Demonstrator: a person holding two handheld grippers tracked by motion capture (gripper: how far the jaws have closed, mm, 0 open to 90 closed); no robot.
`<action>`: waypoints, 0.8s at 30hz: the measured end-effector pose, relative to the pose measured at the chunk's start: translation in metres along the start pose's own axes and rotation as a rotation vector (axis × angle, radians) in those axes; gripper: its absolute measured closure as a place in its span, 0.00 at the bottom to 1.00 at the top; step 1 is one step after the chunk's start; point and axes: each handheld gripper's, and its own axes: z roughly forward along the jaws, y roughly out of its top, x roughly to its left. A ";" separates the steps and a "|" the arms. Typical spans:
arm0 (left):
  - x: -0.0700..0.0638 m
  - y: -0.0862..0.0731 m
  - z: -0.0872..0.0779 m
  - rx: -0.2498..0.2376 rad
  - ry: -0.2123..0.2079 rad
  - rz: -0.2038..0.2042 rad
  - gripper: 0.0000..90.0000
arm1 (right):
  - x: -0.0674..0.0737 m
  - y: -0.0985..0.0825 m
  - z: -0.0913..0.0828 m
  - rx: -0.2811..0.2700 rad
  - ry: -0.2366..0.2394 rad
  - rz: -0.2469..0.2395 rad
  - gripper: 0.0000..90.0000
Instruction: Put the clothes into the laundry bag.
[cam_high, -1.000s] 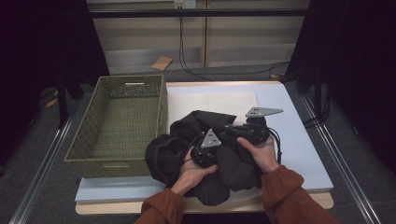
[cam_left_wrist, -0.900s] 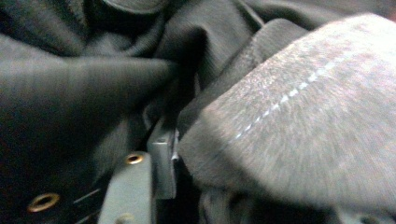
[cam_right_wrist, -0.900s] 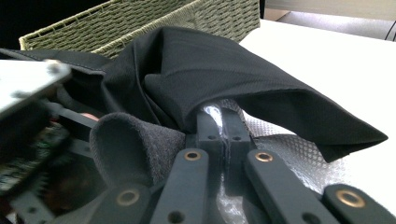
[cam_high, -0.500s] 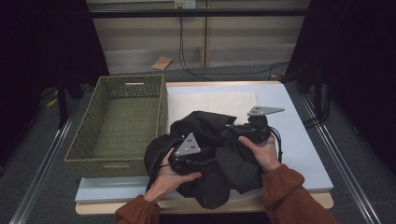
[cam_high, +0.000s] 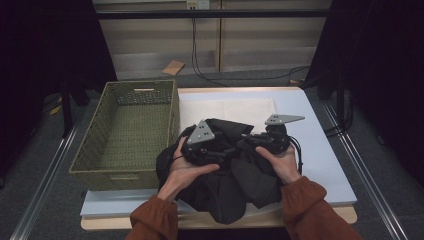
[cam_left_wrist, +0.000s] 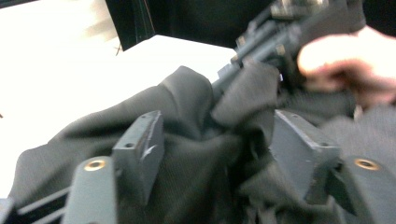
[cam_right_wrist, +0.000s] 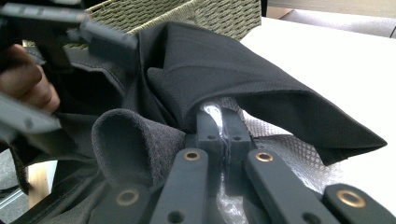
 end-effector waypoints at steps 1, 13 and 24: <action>0.003 0.002 0.000 -0.023 0.013 -0.010 0.35 | 0.000 0.000 0.000 -0.001 0.003 0.001 0.98; 0.024 -0.016 0.020 0.038 0.127 -0.044 0.25 | -0.001 0.000 -0.001 0.003 0.001 -0.005 0.98; 0.028 -0.032 0.032 0.101 0.179 -0.094 0.45 | -0.001 0.001 0.000 0.011 -0.014 -0.004 0.98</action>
